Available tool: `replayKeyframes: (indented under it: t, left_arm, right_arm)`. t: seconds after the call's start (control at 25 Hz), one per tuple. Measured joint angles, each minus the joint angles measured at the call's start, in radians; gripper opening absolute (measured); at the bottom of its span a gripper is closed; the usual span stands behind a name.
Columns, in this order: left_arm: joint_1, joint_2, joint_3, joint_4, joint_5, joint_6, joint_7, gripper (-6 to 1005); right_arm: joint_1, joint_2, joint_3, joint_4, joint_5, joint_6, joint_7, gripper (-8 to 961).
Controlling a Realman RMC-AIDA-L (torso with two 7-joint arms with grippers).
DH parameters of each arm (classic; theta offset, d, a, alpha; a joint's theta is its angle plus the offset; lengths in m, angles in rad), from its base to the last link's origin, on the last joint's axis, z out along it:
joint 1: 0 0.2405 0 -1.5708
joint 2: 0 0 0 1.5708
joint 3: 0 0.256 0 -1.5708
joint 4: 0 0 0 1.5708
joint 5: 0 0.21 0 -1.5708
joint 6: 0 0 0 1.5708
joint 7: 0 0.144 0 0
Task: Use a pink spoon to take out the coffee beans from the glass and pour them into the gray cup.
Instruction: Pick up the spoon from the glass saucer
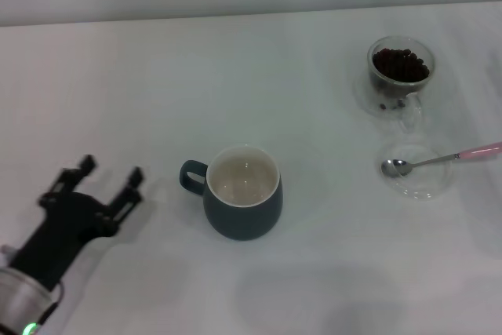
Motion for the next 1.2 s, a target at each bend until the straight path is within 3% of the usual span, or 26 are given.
replayKeyframes:
  t: [0.24, 0.44, 0.64, 0.96, 1.2]
  left_arm:
    - [0.053, 0.002, -0.084, 0.049, -0.065, -0.120, 0.000, 816]
    - [0.057, 0.003, -0.100, 0.095, -0.184, -0.187, -0.005, 816]
    - [0.029, 0.004, -0.100, 0.102, -0.302, -0.192, -0.007, 814]
    - [-0.039, 0.007, -0.121, 0.147, -0.449, -0.182, -0.011, 810]
    - [-0.077, 0.011, -0.126, 0.195, -0.530, -0.175, -0.015, 809]
  right_arm:
    - [-0.066, -0.004, -0.001, -0.010, 0.000, 0.052, 0.139, 836]
    - [-0.122, -0.012, -0.008, -0.014, -0.008, 0.069, 0.311, 836]
    - [-0.182, -0.015, -0.022, -0.022, -0.015, 0.098, 0.495, 835]
    - [-0.287, -0.020, -0.138, -0.023, -0.023, 0.199, 0.804, 833]
    - [-0.344, -0.020, -0.226, -0.018, -0.025, 0.188, 0.877, 832]
